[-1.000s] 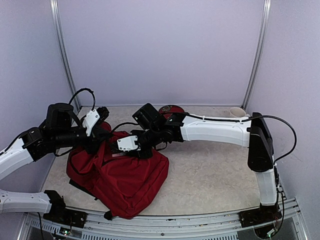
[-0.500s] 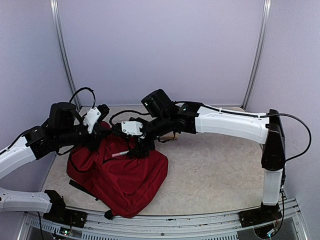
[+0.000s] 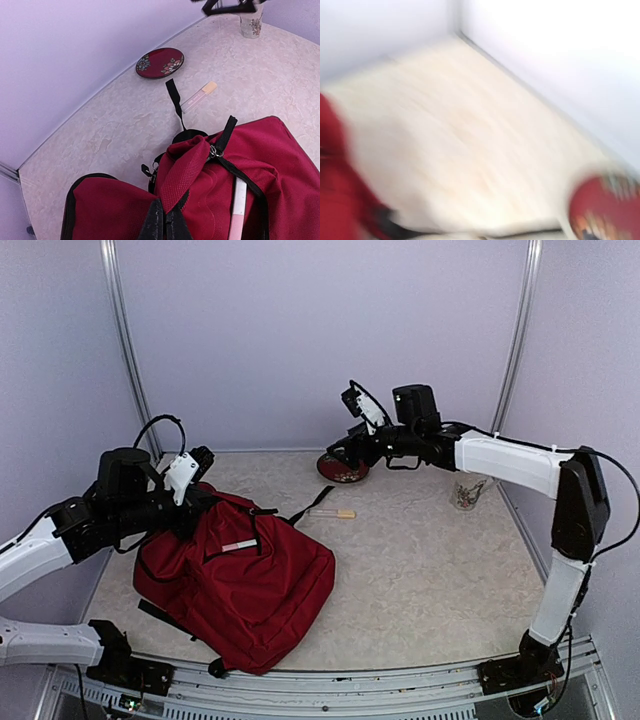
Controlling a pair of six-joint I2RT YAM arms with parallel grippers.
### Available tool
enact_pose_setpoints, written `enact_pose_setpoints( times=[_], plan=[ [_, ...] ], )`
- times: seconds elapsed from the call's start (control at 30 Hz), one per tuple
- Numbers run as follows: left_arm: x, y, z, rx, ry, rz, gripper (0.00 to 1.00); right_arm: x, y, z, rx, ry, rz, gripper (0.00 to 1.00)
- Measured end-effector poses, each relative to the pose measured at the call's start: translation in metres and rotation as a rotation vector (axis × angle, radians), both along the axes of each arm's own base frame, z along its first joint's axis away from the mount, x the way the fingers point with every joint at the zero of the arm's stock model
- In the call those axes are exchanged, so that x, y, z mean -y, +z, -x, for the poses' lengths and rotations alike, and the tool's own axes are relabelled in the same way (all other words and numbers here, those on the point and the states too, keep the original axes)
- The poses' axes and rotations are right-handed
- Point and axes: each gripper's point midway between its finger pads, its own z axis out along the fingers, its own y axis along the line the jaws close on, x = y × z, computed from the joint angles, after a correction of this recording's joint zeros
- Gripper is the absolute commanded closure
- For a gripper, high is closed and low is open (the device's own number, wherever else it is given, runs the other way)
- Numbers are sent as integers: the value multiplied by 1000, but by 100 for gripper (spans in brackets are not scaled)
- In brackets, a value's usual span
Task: Pack the student bag
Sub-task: Move the pen to the center of the board.
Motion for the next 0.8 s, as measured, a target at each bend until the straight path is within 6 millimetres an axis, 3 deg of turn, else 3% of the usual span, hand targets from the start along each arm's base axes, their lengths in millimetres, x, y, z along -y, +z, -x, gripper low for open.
enact_pose_setpoints(
  times=[0.07, 0.13, 0.27, 0.37, 0.43, 0.63, 0.8],
  plan=[
    [-2, 1, 0, 8, 5, 5, 100, 9, -46, -37, -98, -108, 75, 5],
    [-3, 1, 1, 12, 6, 8, 100, 12, -97, -58, -196, -166, 158, 0],
    [-3, 1, 1, 15, 6, 8, 100, 10, -192, -69, -380, -193, 321, 0],
    [-3, 1, 2, 15, 5, 8, 100, 11, -240, -65, -481, -183, 404, 1],
    [-3, 1, 2, 15, 2, 8, 100, 12, -255, -61, -512, -172, 440, 3],
    [-1, 1, 2, 15, -7, 13, 100, 8, -255, -55, -507, -148, 485, 24],
    [-1, 1, 2, 14, -9, 14, 100, 6, -263, -48, -451, -146, 561, 53]
  ],
)
